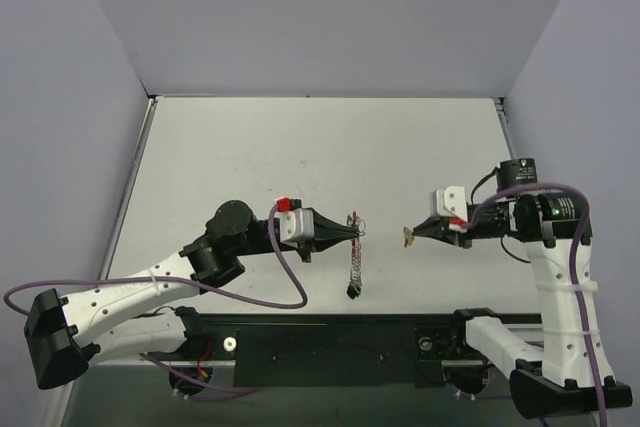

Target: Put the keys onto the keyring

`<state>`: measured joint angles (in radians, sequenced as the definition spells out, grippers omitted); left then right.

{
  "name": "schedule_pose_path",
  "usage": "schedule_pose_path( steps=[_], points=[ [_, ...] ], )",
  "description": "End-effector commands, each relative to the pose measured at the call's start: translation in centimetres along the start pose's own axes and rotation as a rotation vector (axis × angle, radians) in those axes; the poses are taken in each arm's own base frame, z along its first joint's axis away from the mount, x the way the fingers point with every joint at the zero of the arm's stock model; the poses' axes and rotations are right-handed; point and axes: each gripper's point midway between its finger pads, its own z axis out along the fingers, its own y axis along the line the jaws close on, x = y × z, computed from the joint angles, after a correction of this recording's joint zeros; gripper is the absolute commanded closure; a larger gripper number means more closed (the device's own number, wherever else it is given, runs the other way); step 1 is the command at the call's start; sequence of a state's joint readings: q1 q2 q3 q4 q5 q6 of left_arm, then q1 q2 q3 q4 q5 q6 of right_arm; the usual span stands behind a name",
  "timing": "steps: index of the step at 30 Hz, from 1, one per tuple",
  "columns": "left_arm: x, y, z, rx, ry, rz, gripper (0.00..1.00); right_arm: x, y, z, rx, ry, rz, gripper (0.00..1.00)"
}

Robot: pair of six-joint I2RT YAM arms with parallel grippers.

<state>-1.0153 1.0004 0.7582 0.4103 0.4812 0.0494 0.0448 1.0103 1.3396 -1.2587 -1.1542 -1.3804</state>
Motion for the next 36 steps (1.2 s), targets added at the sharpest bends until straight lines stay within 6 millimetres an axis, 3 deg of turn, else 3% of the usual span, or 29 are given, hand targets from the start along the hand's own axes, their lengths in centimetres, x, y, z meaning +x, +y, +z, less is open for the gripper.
schedule_pose_path(
  steps=[1,13,16,19,29,34,36],
  points=[
    [-3.0,-0.4,0.4,0.034,-0.127,0.137,1.0,-0.4,7.9,0.1,-0.181,-0.051,0.025,1.0],
    [1.9,0.0,0.6,0.015,-0.097,0.214,1.0,2.5,9.8,1.5,-0.276,-0.052,-0.138,1.0],
    [3.0,-0.6,1.2,0.043,-0.103,0.224,1.0,3.9,10.2,1.9,-0.322,-0.018,-0.142,1.0],
    [3.2,-1.1,1.5,0.048,-0.128,0.232,1.0,5.3,10.9,2.2,-0.359,-0.002,-0.144,1.0],
    [3.6,-1.6,3.5,0.022,-0.176,0.196,1.0,6.6,12.5,2.8,-0.389,-0.012,-0.126,1.0],
    [4.8,-1.5,4.3,0.002,-0.186,0.16,1.0,5.8,12.8,2.8,-0.352,-0.047,-0.064,1.0],
    [4.8,-1.6,4.7,0.007,-0.196,0.159,1.0,4.2,12.2,3.0,-0.293,-0.127,-0.008,1.0]
  ],
)
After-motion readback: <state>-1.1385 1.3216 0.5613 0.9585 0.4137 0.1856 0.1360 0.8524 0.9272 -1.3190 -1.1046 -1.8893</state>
